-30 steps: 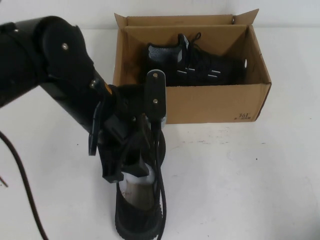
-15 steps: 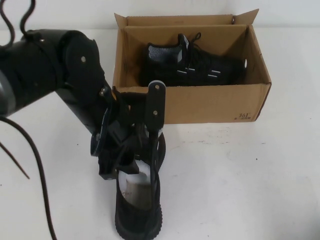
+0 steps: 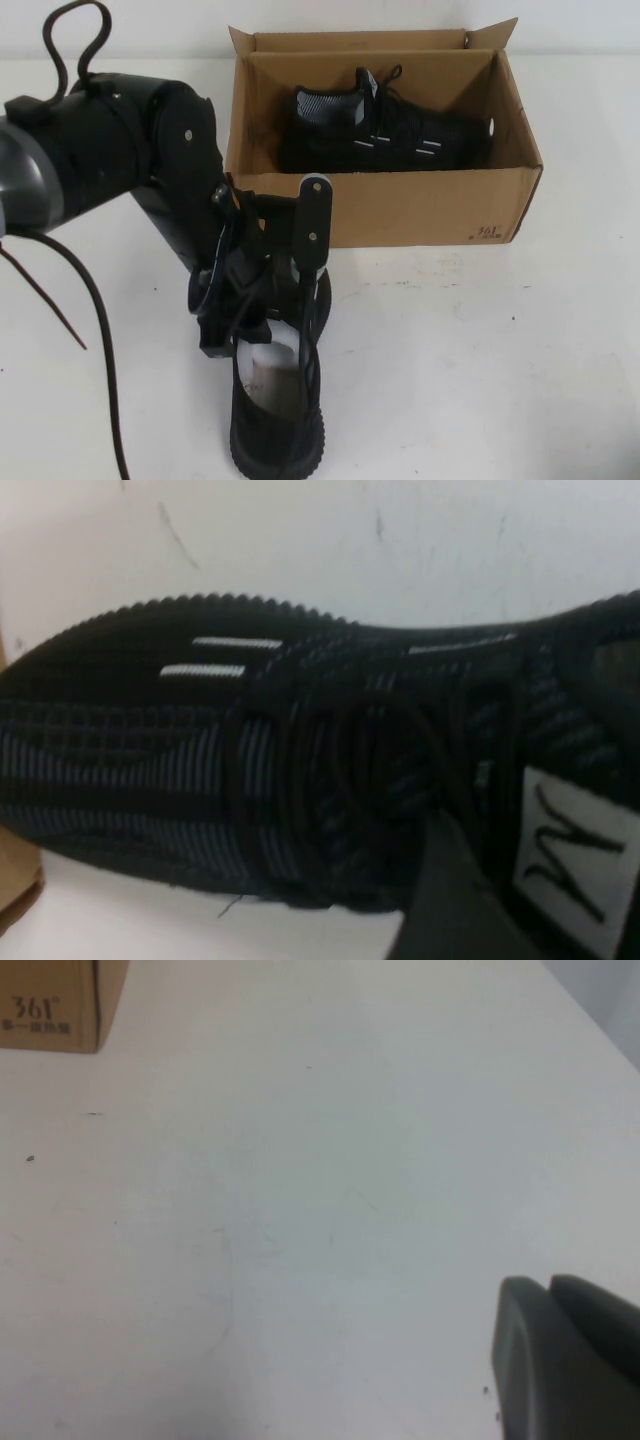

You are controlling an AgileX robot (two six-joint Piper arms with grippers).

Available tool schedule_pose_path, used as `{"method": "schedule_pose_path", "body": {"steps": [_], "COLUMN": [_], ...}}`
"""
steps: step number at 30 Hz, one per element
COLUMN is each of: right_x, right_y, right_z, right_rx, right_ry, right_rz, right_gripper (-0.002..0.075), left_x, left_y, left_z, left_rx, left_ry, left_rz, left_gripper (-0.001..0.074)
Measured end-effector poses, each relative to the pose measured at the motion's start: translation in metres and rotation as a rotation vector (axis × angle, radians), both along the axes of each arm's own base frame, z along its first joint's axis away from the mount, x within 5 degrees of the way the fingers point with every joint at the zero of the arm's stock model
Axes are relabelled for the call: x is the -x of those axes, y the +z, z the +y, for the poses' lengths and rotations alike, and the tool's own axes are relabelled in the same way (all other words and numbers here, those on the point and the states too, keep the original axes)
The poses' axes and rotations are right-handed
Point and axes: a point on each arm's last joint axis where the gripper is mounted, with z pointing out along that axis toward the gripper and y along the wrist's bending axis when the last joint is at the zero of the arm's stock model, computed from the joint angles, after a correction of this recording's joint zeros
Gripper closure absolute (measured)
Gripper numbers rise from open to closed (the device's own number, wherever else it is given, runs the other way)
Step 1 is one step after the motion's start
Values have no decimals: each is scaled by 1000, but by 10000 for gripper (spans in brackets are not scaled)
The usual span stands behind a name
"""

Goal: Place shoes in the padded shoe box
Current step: Pick up the shoe from the table

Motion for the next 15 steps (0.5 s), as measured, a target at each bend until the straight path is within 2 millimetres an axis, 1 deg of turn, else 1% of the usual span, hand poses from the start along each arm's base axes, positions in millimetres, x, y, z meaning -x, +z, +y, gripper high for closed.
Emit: {"method": "schedule_pose_path", "body": {"steps": [3,5,11,15], "right_x": [0,0,0,0], "right_y": [0,0,0,0], "right_z": [0,0,0,0], "right_rx": [0,0,0,0], "right_ry": [0,0,0,0], "right_rz": [0,0,0,0], "right_gripper": [734,734,734,734], "left_x": [-1,-2,-2,-2], "left_y": [0,0,-1,-1], "left_z": [2,2,3,2], "left_rx": [-19,-30,-36,-26], "left_ry": [-7,-10,-12,-9], "left_rz": [-14,-21,-23,-17], "left_gripper": [430,446,461,517]}}
